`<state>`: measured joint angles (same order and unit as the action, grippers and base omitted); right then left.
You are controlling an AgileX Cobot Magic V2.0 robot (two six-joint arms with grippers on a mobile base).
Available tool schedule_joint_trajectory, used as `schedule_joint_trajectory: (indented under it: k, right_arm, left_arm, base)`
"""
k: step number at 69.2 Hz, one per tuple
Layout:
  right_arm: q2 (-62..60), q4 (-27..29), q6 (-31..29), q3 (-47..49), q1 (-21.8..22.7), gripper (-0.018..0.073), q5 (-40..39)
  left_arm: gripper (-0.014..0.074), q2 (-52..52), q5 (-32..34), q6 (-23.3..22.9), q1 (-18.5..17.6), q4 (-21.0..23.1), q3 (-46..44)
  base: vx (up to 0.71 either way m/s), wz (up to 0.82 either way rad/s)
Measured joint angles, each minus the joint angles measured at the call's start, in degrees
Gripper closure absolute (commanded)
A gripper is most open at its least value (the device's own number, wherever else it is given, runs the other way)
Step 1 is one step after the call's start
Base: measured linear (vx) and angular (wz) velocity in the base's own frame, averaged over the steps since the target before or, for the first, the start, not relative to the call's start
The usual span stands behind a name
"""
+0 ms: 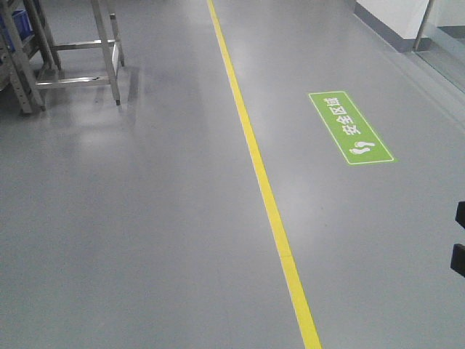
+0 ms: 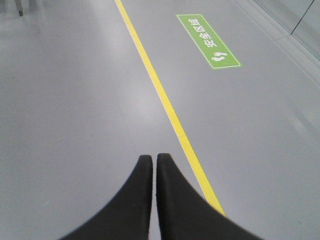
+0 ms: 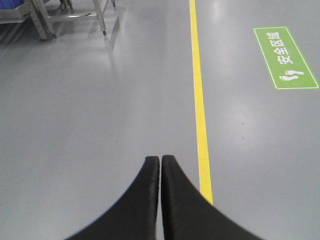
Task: Move and align brake pads A on conveyor
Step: 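Drive along the yellow floor line toward the steel table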
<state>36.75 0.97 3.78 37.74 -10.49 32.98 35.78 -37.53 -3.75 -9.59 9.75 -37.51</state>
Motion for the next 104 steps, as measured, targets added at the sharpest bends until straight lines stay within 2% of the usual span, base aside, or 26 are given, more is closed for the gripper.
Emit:
schedule_joint_trajectory:
  k: [104]
  right_arm:
    - [0.0, 0.0, 0.0, 0.0, 0.0, 0.0569, 0.05]
  left_arm:
    - [0.0603, 0.0, 0.0, 0.0, 0.0, 0.0, 0.0]
  base:
    - [0.5, -0.02]
